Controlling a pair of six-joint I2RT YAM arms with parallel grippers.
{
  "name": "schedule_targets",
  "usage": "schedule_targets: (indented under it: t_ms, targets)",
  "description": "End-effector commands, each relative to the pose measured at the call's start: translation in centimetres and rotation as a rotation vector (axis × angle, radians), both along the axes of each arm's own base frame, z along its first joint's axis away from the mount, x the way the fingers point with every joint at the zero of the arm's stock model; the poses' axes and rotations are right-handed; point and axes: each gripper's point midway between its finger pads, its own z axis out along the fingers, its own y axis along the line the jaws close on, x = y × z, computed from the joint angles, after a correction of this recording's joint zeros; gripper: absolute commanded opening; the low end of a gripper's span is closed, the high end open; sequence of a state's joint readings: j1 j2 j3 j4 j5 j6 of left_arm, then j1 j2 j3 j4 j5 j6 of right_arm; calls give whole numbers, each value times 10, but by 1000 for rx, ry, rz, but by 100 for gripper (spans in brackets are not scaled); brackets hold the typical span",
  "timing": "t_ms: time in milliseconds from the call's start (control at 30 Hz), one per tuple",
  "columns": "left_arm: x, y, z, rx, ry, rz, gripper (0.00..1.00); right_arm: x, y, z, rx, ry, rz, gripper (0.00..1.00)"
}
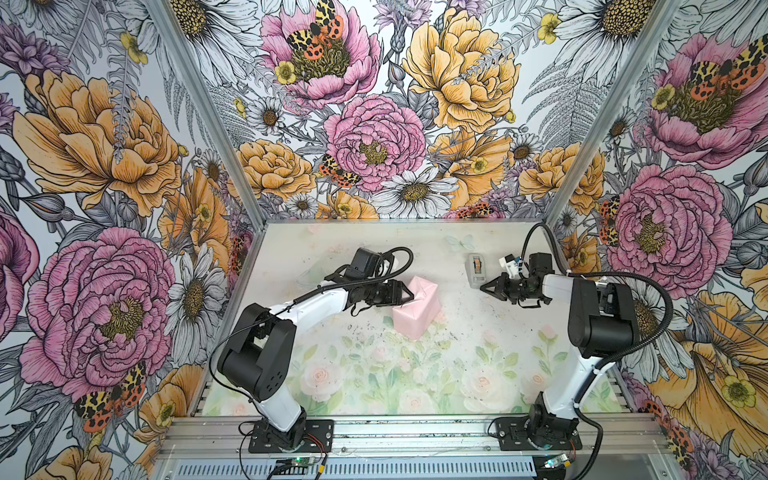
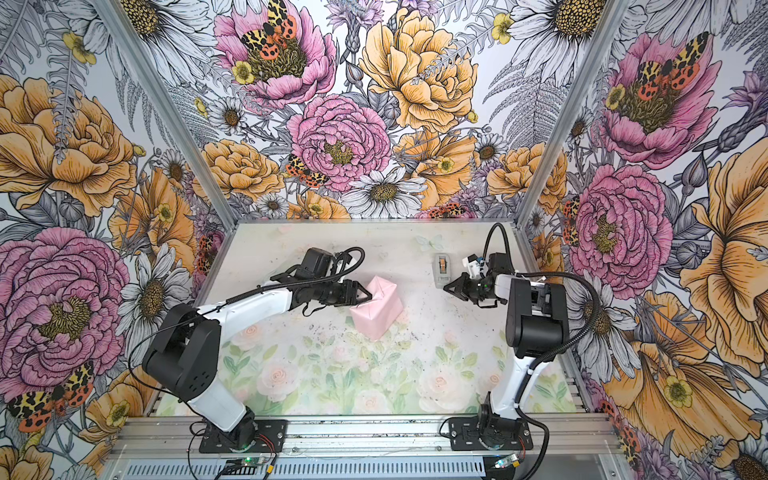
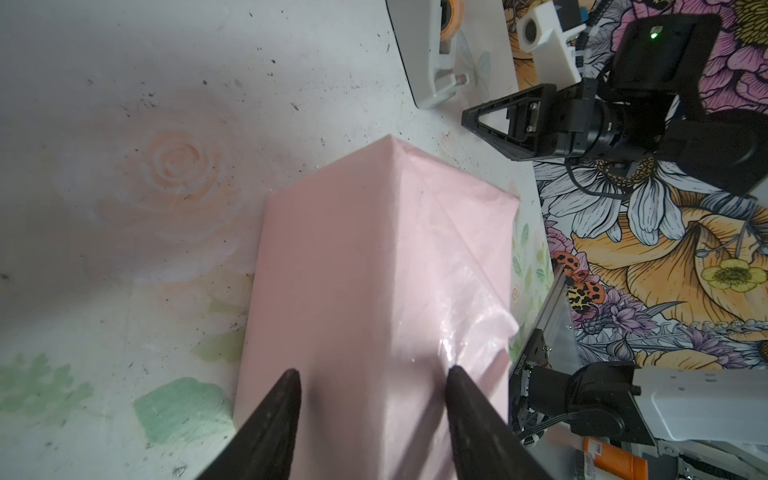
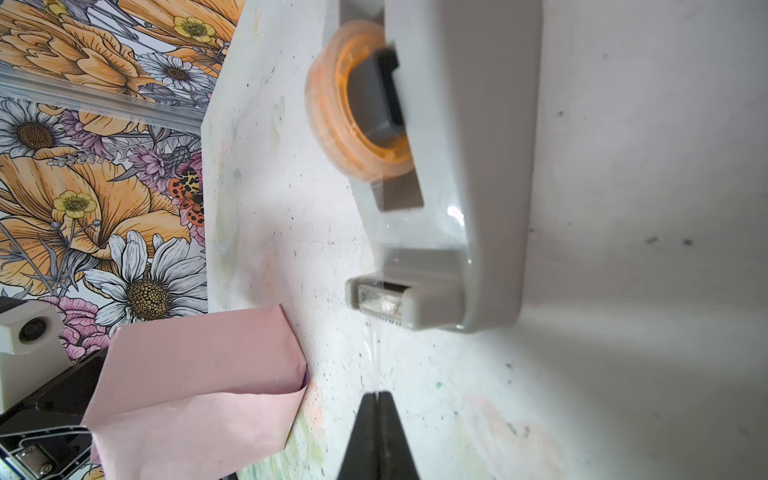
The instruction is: Wrap the gift box in paper
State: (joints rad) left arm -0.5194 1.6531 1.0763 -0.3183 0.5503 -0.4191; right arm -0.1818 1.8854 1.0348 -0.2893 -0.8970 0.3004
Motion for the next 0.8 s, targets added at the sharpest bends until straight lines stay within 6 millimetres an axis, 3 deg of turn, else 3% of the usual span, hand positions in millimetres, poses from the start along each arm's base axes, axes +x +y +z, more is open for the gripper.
schedule_targets:
  t_ms: [0,767]
  targets:
    - [-10,12,-16,70,30,10,57,-13,3,-20,2,87,-15,0]
    - [-11,11,-14,73,23,10,57,-9,-24,-29,-212,130,-188,0]
